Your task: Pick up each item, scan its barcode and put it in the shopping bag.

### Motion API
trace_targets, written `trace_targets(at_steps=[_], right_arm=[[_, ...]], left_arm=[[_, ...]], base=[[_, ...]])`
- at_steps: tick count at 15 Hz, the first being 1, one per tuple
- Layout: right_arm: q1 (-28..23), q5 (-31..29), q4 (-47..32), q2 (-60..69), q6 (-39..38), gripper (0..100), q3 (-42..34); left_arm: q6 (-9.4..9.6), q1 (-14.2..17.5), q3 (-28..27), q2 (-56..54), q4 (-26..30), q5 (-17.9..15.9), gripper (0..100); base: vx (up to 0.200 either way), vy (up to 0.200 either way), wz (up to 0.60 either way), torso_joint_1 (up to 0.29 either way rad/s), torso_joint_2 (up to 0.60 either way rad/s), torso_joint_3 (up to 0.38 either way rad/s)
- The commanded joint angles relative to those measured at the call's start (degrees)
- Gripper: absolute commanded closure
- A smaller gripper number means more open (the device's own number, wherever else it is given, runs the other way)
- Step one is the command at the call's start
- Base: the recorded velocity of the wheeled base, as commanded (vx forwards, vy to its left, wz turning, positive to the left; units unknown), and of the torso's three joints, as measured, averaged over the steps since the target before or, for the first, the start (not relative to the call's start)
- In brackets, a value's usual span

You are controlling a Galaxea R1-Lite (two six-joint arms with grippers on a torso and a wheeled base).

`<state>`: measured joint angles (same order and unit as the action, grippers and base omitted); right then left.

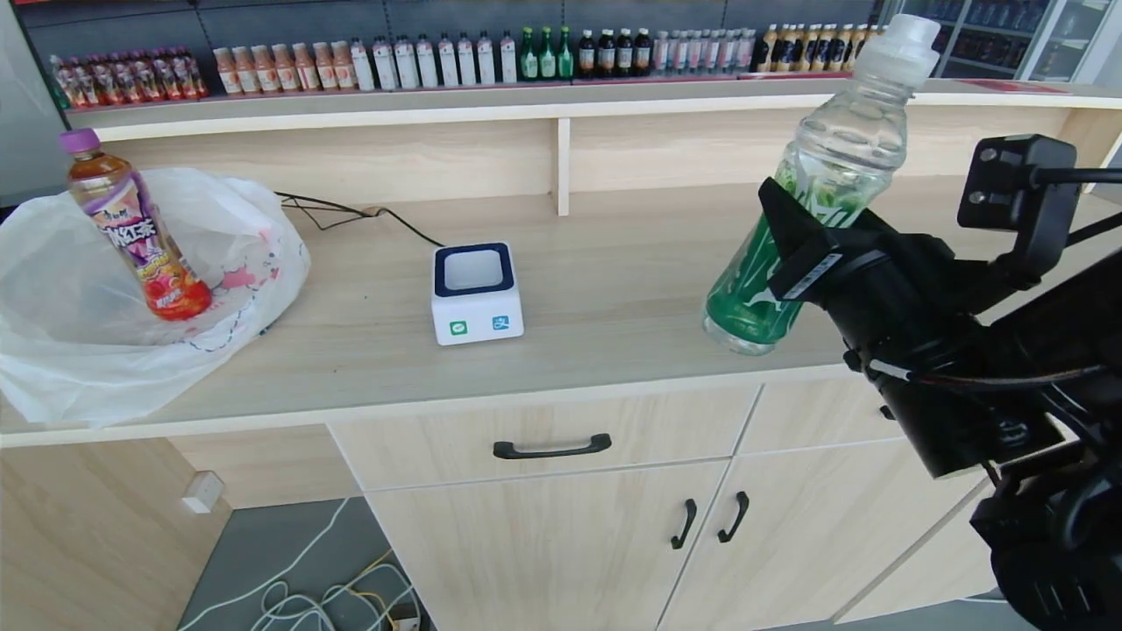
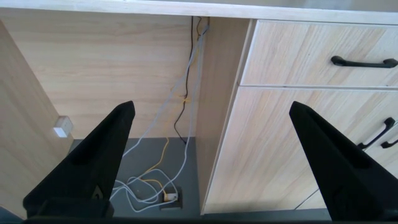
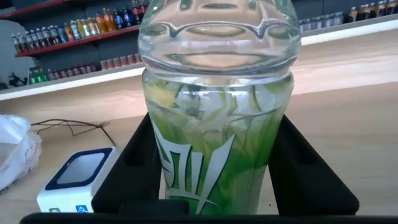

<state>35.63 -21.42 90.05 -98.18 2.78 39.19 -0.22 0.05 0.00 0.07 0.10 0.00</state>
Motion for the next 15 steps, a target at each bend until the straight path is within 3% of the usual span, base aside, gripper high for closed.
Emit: trace_targets(at_steps=[1, 3, 15], right_arm=[[-1.36, 0.06, -0.05, -0.25, 0.47, 100, 2.64], [-1.36, 0.15, -0.05, -0.25, 0.82, 100, 4.31], [-3.11, -0.03, -0.05, 0.01, 0.47, 100, 5.28]], left_arm=[[-0.13, 0.04, 0.0, 0.01, -0.01, 0.0, 0], [-0.13, 0.04, 0.0, 0.01, -0.01, 0.0, 0], [-0.4, 0.04, 0.0, 0.01, -0.01, 0.0, 0]], base=[[0.0, 0.0, 0.0, 0.0, 0.0, 0.0], [0.0, 0.0, 0.0, 0.0, 0.0, 0.0], [0.0, 0.2, 0.0, 0.004, 0.0, -0.001]])
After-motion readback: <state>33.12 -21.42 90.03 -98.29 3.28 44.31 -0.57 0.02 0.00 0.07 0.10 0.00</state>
